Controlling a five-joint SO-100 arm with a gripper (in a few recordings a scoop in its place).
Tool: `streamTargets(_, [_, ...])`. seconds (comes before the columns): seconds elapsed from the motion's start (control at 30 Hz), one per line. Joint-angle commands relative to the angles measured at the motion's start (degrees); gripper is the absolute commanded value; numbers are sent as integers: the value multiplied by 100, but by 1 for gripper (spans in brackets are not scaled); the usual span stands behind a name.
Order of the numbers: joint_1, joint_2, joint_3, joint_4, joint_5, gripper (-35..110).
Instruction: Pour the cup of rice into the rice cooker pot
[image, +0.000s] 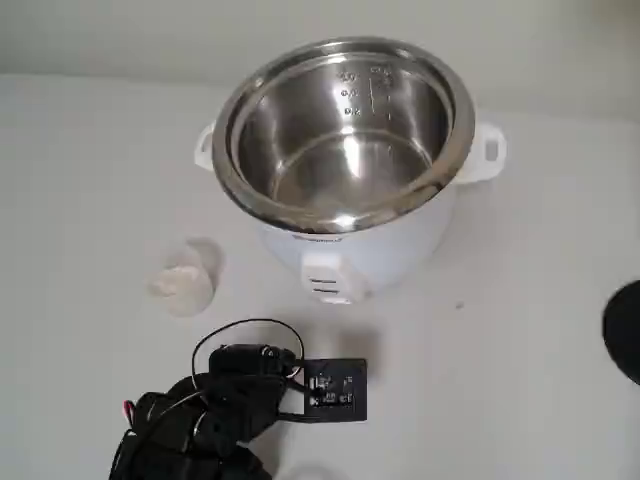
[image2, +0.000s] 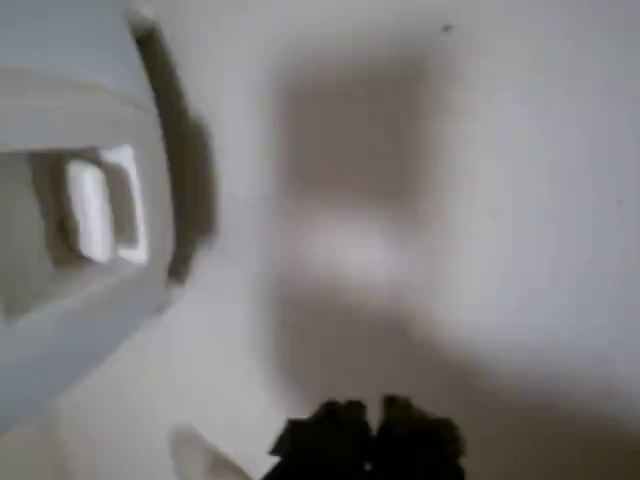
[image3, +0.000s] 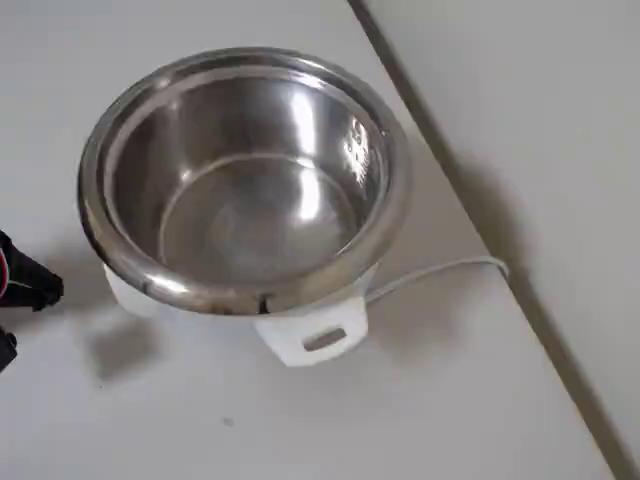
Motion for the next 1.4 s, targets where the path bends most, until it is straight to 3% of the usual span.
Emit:
streamTargets(0.0, [-35,44,-18,-149,53,0])
streamTargets(1.37, [-299,44,-18,-149,-220,0])
